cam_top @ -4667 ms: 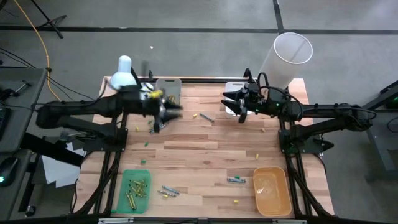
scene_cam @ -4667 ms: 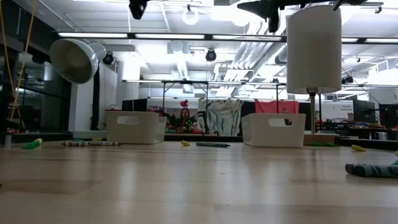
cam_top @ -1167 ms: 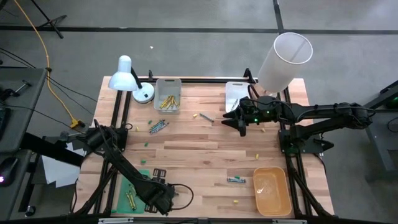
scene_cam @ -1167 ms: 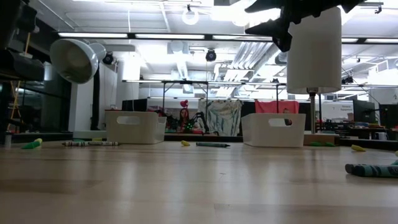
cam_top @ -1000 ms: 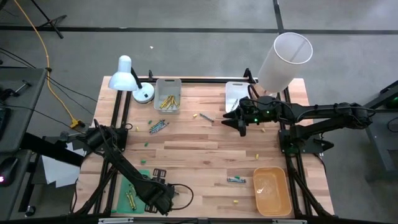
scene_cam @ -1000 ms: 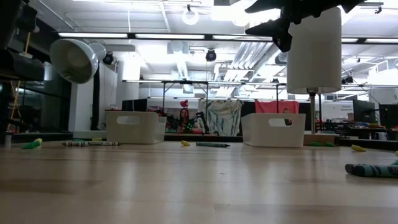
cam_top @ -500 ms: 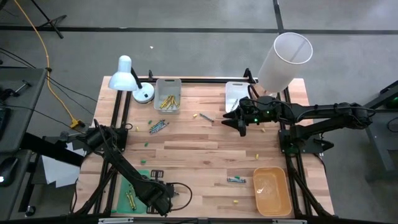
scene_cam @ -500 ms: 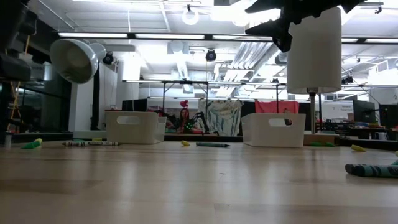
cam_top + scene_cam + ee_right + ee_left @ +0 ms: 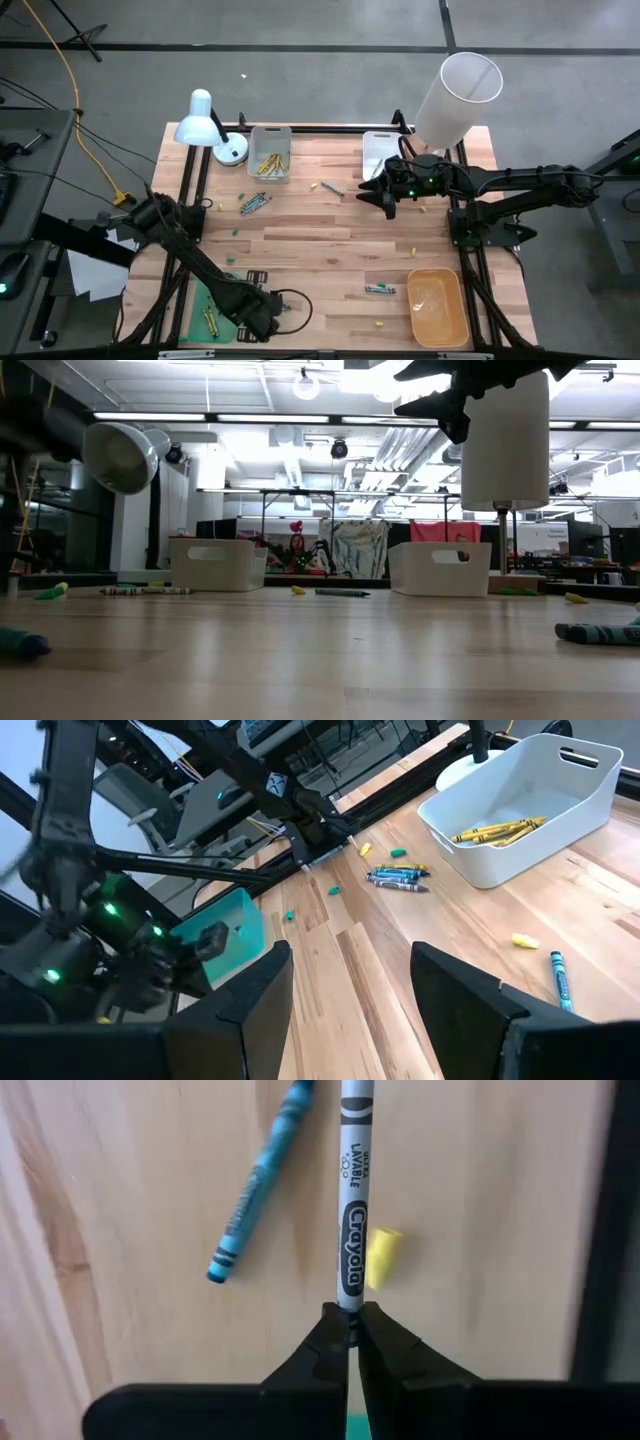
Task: Sort crayons
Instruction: Put the gray crayon into the white bin
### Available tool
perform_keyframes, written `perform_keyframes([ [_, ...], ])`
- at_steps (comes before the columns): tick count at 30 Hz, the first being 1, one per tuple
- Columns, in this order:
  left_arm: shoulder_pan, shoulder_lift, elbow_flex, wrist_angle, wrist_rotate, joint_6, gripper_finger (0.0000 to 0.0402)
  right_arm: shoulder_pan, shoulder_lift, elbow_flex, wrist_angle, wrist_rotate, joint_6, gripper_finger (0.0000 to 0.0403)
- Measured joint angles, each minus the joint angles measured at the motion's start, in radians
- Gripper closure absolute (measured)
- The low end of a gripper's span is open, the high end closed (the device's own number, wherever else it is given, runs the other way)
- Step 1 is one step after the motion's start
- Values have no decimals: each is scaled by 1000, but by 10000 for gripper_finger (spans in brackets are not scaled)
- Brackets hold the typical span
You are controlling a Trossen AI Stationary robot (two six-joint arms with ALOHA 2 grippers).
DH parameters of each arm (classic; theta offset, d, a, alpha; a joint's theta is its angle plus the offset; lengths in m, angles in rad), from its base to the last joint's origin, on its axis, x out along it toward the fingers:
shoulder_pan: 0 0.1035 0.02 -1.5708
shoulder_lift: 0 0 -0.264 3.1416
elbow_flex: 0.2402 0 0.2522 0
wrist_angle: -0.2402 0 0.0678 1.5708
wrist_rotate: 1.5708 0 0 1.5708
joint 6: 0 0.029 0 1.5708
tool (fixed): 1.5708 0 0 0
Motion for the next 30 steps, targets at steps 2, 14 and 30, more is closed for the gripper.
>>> perform_keyframes([
  [2, 6, -46, 0, -1, 3, 22, 400, 0, 0, 0, 0, 0, 11, 206],
  [14, 159, -430, -86, 167, -354, 141, 401, 23, 0, 0, 31, -31, 70, 206],
  [30, 541, -672, -701, 1313, -221, 241, 401, 172, 0, 0, 178, 180, 80, 206],
])
